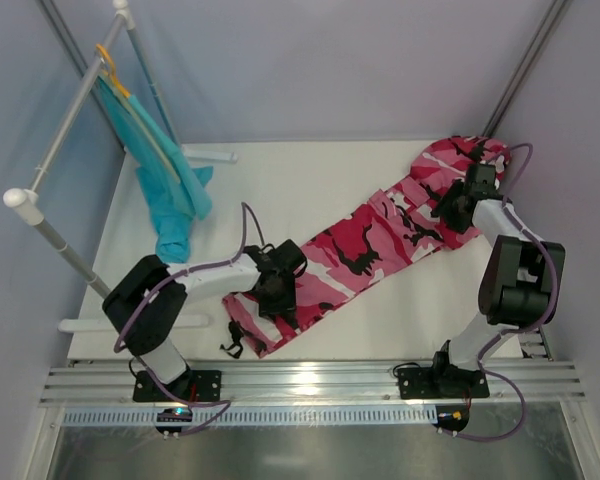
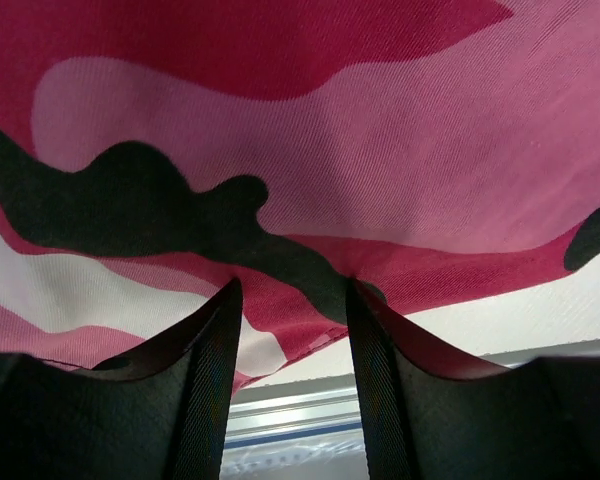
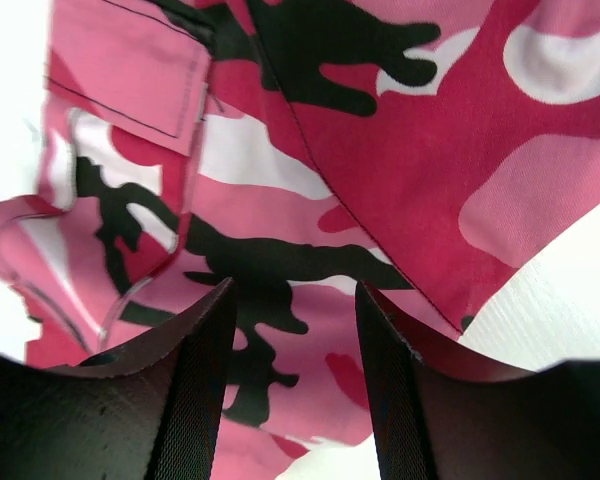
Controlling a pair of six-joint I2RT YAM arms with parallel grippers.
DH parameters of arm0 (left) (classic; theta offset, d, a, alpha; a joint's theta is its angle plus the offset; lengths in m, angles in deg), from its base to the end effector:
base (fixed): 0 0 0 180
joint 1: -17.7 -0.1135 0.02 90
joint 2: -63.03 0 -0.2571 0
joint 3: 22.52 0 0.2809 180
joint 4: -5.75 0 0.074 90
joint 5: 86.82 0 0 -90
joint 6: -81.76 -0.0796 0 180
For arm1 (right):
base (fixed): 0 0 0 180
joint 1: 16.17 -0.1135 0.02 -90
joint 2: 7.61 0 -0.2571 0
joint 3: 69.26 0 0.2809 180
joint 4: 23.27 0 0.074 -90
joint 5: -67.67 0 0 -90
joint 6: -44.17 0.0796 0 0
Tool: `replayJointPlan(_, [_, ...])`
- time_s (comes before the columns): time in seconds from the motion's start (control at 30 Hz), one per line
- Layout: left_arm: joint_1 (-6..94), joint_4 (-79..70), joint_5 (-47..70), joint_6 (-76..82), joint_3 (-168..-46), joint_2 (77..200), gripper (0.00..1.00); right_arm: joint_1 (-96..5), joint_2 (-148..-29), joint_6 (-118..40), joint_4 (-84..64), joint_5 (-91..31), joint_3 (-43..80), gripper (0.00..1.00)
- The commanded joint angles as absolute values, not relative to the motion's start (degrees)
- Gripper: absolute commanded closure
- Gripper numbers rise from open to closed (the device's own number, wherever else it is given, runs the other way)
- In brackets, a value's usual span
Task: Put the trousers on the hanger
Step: Fold the trousers
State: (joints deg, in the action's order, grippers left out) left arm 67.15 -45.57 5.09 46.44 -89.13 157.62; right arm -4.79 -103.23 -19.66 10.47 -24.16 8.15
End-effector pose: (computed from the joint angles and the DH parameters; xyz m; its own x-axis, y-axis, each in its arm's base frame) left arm 0.2042 -0.2427 0.0871 -0.9922 -0.0947 -0.0806 -0.0798 0.9821 -0.1704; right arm 0.3992 -0.0777 0.1607 -0.6144 0.5733 -0.5421 0.5002 0.8144 0.2944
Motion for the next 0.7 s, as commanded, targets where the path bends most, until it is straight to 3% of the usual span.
replayJointPlan(0.0, [66.2, -43.4, 2.5, 43.2, -91.2, 162.6, 0.53, -4.7, -104.9, -21.4, 10.9, -22.7, 8.6, 0.46])
replayJointPlan(0.33, [55.3, -48.9, -0.2, 37.9, -98.1, 168.7, 0.53, -5.9, -108.9, -16.9, 10.5, -23.9, 4.2, 0.46])
replayJointPlan(0.47, [54.7, -52.5, -4.2, 37.3, -98.1, 164.0, 0.50, -8.2, -108.1, -15.3, 8.8, -24.8, 0.7, 0.46])
replayJointPlan(0.67, [54.6, -53.6, -1.0, 35.9, -98.1, 155.7, 0.47, -9.9, -105.9, -16.6, 9.8, -22.6, -1.1, 0.45])
